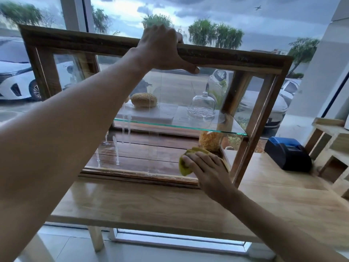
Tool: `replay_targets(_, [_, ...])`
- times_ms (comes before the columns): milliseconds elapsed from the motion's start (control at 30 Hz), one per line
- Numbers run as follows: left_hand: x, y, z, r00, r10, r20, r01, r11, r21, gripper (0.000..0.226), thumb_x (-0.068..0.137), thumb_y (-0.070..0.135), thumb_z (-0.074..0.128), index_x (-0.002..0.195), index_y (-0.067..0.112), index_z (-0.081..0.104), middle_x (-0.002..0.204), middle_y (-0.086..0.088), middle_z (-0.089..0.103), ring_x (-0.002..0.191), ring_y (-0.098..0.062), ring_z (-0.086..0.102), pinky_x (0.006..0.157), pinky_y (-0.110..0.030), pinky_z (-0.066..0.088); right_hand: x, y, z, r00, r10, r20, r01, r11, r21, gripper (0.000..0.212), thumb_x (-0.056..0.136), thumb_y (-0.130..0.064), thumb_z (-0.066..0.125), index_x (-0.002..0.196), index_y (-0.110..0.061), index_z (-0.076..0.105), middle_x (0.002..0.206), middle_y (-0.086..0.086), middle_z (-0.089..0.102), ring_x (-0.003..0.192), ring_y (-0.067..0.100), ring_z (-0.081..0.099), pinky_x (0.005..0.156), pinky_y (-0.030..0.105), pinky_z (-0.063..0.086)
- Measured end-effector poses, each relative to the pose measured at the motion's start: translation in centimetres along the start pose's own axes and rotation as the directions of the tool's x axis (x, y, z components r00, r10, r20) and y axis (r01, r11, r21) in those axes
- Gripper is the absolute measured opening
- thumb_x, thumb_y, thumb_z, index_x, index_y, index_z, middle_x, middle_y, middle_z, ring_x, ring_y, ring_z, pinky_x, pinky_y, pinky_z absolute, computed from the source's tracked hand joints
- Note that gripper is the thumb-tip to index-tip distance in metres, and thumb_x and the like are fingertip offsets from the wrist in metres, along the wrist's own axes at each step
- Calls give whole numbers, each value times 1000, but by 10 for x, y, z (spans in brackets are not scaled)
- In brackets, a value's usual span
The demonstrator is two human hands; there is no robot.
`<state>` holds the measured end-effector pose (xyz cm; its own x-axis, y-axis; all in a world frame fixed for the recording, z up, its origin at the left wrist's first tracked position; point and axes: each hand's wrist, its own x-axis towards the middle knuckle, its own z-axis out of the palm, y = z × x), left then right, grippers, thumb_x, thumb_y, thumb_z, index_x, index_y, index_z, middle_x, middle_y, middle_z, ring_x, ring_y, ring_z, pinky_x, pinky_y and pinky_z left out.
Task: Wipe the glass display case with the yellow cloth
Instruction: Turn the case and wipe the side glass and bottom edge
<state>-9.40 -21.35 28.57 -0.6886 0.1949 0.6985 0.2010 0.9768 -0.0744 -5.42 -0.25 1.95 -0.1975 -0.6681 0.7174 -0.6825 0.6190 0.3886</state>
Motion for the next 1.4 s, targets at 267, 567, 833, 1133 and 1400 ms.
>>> replay_targets(267, [1, -15, -5, 993, 89, 83, -87, 996, -25, 85, 61, 78, 61, 116, 12, 63, 93, -6, 70, 75, -18, 56, 79, -28, 45, 66, -1, 52, 993, -72, 88, 71, 997, 16, 67, 78, 5, 45, 143, -12, 42, 152, 5, 35, 142, 18, 29, 113, 38, 29])
replay_targets(567, [-2, -48, -11, 975, 208, 79, -207, 978, -17, 76, 68, 72, 62, 122, 18, 61, 93, -3, 71, 72, -14, 52, 75, -22, 42, 33, -22, 85, 895, -245, 372, 222, 970, 104, 59, 87, -14, 38, 145, -11, 37, 154, 5, 31, 143, 18, 27, 115, 36, 22])
replay_targets(833, [-8, -77, -15, 963, 267, 24, -267, 963, 28, 75, 71, 73, 58, 119, 14, 62, 85, -6, 70, 68, -17, 50, 76, -25, 45, 22, -57, 80, 951, -144, 274, 92, 977, 194, 49, 85, -7, 49, 133, -14, 55, 144, 3, 48, 136, 15, 39, 107, 32, 37])
replay_targets(1133, [-26, -138, -25, 956, 293, -12, -292, 955, 52, 75, 72, 72, 55, 116, 13, 64, 78, -7, 72, 59, -17, 53, 74, -29, 53, 85, -64, 34, 943, 270, -195, -189, 915, 356, 49, 83, -1, 56, 131, -9, 49, 139, 8, 52, 127, 20, 50, 103, 30, 41])
replay_targets(1400, [-49, -198, -37, 962, 271, -39, -268, 961, 74, 99, 59, 89, 36, 115, 13, 66, 77, -8, 73, 64, -23, 67, 77, -31, 55, 175, -31, 8, 690, 399, -604, -300, 917, 262, 29, 90, 1, 45, 118, -1, 54, 125, 19, 59, 116, 27, 55, 102, 30, 43])
